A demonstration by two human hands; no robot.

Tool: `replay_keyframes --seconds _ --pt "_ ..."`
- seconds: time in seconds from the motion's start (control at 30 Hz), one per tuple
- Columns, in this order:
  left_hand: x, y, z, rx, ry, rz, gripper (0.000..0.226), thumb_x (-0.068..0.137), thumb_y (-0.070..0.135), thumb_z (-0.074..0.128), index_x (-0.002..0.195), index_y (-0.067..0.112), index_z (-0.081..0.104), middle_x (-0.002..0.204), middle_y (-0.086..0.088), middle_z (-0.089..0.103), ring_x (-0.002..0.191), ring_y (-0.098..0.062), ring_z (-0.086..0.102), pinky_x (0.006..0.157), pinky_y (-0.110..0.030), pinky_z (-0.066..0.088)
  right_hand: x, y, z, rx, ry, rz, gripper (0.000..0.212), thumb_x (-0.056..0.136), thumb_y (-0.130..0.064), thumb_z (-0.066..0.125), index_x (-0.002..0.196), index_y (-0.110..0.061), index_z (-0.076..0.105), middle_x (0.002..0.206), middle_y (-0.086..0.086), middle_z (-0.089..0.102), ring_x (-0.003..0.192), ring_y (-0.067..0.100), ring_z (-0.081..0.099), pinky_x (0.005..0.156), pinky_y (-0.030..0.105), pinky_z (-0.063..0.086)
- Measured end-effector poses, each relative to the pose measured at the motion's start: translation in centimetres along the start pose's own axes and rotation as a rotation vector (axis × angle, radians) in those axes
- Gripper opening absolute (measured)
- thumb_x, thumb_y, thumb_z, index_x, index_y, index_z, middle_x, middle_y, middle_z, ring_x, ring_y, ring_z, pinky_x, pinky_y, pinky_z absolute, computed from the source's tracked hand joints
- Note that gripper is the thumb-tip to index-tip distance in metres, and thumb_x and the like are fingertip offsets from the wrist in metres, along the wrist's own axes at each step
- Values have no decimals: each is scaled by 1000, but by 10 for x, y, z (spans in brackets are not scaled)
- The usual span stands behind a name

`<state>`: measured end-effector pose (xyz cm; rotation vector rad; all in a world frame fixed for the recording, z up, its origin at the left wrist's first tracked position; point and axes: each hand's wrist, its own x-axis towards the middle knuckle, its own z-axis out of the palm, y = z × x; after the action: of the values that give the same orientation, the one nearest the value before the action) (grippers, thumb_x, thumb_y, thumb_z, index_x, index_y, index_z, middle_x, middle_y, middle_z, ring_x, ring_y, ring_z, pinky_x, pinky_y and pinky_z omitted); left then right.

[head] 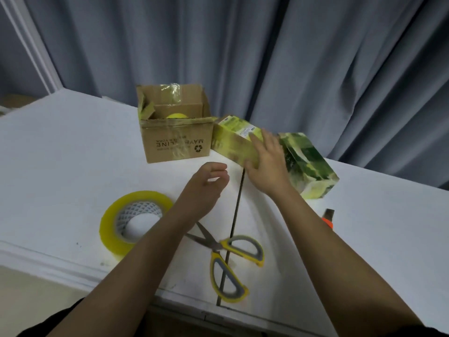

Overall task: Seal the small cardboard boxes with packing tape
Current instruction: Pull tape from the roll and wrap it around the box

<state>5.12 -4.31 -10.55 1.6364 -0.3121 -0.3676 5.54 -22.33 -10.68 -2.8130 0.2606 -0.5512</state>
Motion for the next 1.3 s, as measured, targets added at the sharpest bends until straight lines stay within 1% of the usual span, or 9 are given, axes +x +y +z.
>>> replay_keyframes --seconds 0.2,0.3,0.37,0.47,0.63,0.8,1.03,1.2,1.3 --pt "7 13 -46 -25 188 27 19 93 18 57 103 34 58 103 16 61 94 -14 62 92 -43 52 64 -74 28 -12 13 -217 82 86 -21 61 153 -23 13 160 4 11 147 24 3 118 44 1" --pt "4 14 -65 -10 260 28 19 93 17 56 105 31 59 102 15 61 101 -23 62 93 -46 51 87 -87 32 -128 57 -238 46 89 -11 52 135 -18 50 141 6 41 135 26 31 117 48 4" --pt "3 15 -74 8 290 34 21 94 16 54 112 25 58 100 13 61 102 -25 61 93 -46 50 88 -88 34 -134 80 -261 34 91 -6 47 121 -16 62 119 9 52 115 28 46 108 40 23" --pt "-1 14 -82 34 340 78 23 95 14 51 117 21 55 105 7 61 95 -9 59 91 -35 49 72 -85 30 -123 72 -240 34 89 -3 48 118 -13 64 109 12 51 105 30 47 70 33 33" --pt "-11 11 -86 112 349 164 21 95 10 49 113 16 56 109 2 58 87 0 53 63 -3 40 16 -69 -1 -200 94 -245 31 81 0 62 109 -12 69 98 14 54 94 33 52 63 33 35" --pt "-25 1 -66 203 260 292 14 92 2 49 97 12 58 108 -4 60 105 -15 55 88 -28 45 -56 -51 -32 -236 222 -194 39 60 14 71 95 -5 72 77 17 54 69 34 54 56 33 40" --pt "-34 -3 -34 343 93 297 21 94 6 45 94 24 58 104 13 59 102 -5 54 80 -17 36 -114 -9 -58 -241 197 45 34 73 9 68 103 -7 72 85 16 55 79 35 53 62 36 45" --pt "-35 -2 -24 346 93 341 20 97 12 44 108 21 58 113 10 57 108 -4 51 92 -20 39 -128 -5 -59 -143 350 88 43 71 -9 59 114 -10 68 105 11 60 101 33 51 88 39 39" --pt "-28 6 -21 362 78 405 22 100 14 40 110 21 58 109 13 55 103 1 48 82 -1 32 -126 -16 -55 -148 341 -9 45 72 -15 60 117 -17 66 114 7 58 108 28 43 92 39 29"
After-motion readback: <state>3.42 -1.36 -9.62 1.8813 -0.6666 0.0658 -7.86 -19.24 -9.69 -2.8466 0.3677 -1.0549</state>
